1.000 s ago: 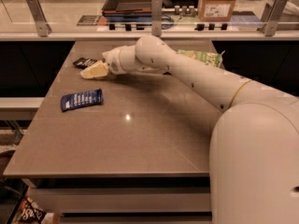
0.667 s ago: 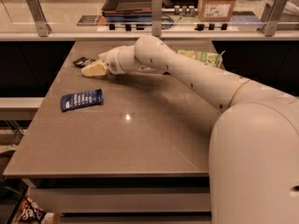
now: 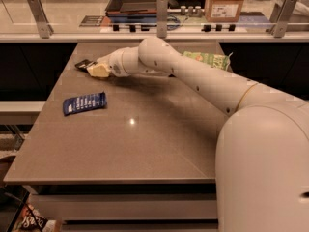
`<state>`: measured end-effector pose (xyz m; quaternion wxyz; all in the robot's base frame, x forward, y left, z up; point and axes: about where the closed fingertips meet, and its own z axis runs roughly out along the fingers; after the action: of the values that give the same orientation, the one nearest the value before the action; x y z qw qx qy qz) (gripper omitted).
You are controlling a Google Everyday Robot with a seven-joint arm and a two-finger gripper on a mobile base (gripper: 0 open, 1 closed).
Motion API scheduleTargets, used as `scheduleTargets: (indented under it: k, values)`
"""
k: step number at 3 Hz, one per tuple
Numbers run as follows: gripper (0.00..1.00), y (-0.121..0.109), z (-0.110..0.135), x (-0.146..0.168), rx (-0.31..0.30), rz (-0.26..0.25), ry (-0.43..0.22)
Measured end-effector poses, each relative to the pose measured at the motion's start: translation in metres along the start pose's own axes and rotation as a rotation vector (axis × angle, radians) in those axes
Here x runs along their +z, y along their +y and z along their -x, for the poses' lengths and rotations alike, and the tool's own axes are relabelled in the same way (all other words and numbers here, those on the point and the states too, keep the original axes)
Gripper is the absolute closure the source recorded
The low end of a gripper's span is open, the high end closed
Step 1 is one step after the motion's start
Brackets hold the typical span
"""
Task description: Pick rxbar chocolate
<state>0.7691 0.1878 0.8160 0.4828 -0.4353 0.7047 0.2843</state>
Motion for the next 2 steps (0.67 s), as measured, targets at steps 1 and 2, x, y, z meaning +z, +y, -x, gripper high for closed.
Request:
scheduleTargets:
  k: [1,2]
  values:
    - [1.0,0.0001,0.0002,0.0,0.0,0.0,0.0]
    - [1.0,0.0,0.0009,-0.0003,0.0,0.0,0.0]
